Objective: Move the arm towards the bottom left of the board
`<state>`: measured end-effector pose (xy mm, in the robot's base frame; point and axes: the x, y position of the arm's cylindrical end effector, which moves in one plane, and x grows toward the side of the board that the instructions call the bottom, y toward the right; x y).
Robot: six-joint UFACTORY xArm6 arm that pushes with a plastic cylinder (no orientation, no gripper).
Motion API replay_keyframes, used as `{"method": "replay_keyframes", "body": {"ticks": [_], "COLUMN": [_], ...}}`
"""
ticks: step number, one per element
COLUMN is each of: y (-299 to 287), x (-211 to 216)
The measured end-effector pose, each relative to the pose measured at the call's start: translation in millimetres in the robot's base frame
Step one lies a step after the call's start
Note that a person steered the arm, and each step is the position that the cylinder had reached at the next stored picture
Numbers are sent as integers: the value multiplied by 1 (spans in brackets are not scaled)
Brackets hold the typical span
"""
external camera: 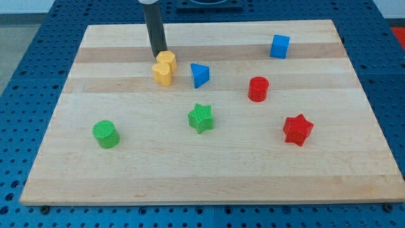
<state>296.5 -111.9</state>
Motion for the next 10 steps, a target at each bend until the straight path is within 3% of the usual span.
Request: {"method": "replay_keyframes", "body": {"ticks": [1,2,4,6,7,8,9,10], "y": [-2,-78,-162,-193,-192,-192,-192,-192], "x": [0,0,0,3,27,123,123,185]}}
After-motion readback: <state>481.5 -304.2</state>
